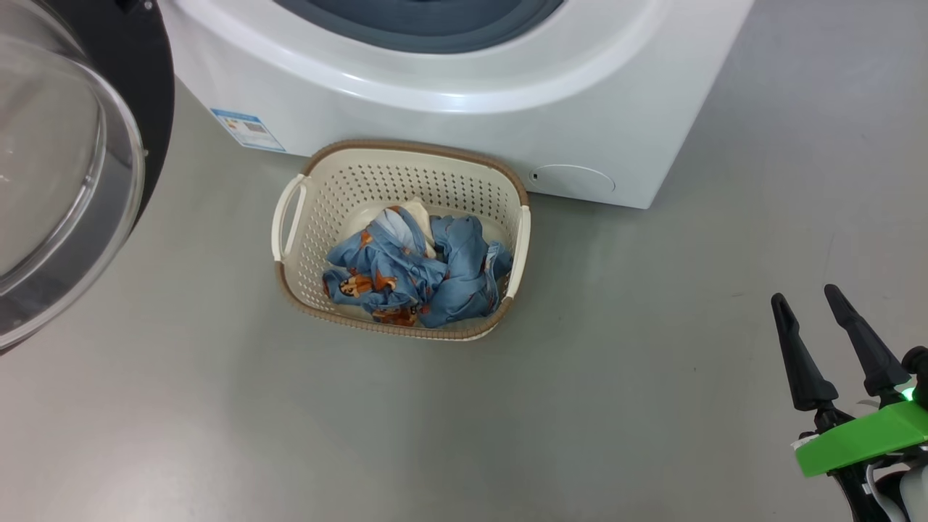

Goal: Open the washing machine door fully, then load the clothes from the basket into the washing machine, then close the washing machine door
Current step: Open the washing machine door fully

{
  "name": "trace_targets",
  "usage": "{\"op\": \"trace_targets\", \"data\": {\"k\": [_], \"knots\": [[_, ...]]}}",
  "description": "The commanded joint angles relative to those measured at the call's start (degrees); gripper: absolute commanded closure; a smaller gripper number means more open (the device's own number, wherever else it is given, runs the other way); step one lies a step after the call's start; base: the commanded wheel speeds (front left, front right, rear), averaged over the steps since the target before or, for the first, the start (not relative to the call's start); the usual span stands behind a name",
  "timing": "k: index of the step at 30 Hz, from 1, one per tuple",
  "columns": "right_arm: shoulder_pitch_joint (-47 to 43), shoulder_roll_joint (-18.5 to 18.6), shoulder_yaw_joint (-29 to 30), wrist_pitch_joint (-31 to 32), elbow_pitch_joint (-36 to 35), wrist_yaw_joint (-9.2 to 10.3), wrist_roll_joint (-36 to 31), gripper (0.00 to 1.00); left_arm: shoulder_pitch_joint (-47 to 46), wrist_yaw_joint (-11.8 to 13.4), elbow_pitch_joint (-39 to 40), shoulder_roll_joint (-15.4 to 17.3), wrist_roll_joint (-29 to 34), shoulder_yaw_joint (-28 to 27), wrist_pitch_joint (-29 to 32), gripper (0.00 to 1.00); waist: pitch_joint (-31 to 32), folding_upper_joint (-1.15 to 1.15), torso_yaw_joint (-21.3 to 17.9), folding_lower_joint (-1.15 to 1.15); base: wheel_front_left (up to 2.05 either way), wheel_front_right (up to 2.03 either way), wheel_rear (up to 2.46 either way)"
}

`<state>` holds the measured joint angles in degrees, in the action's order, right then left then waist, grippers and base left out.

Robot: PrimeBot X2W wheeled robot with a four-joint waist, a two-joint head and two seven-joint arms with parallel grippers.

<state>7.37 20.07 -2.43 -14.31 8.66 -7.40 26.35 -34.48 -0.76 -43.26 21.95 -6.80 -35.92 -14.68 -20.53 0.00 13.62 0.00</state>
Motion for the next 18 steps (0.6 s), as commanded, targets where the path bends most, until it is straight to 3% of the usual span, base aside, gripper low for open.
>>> {"op": "trace_targets", "data": {"k": [1,18], "knots": [[0.2,0.7,-1.1,-0.7,-1.1,-0.09,-0.3,0.0,-0.5,0.2,1.4,4.2,0.7,-1.5,-0.3,1.0,0.4,0.0,0.1,0.0,0.0,0.0,0.0],[-2.8,-0.5,-1.0,-0.7,-0.2,-0.09,-0.1,0.0,10.7,-5.2,11.9,-5.3,0.6,-1.8,-0.3,1.0,7.6,0.0,1.5,0.0,0.0,0.0,0.0]]}}
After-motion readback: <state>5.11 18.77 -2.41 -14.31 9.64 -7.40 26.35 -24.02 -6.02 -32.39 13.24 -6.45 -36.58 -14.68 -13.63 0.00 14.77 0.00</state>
